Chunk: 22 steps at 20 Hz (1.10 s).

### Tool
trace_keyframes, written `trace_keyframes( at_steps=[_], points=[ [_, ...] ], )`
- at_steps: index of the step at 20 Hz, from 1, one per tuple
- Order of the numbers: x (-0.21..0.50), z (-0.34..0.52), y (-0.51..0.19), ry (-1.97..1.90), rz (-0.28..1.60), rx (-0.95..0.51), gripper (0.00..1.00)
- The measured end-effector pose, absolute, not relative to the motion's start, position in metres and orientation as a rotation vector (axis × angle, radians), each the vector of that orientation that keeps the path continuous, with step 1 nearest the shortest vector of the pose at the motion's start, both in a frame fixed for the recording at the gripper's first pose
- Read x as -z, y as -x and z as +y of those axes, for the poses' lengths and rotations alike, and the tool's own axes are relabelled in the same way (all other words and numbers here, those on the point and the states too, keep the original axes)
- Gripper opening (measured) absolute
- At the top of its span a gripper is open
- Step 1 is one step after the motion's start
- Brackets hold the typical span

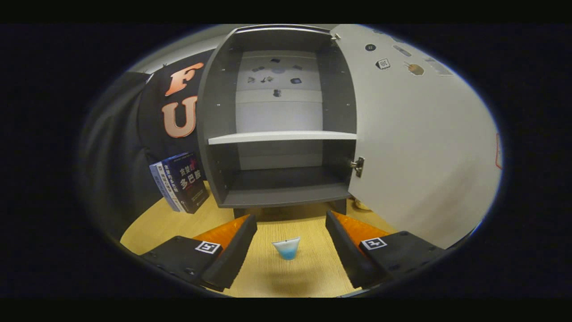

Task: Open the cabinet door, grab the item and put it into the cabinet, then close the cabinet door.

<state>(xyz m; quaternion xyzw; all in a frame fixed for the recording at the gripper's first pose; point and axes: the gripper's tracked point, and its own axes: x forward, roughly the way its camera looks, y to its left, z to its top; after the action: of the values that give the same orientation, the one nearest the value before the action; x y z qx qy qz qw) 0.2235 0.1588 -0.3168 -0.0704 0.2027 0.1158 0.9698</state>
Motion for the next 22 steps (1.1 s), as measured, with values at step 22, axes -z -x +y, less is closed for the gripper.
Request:
trace_keyframes(
  at_steps=[22],
  points=[
    [0.437, 0.146, -0.247, 0.195, 0.727, -0.365, 0.64]
  ],
)
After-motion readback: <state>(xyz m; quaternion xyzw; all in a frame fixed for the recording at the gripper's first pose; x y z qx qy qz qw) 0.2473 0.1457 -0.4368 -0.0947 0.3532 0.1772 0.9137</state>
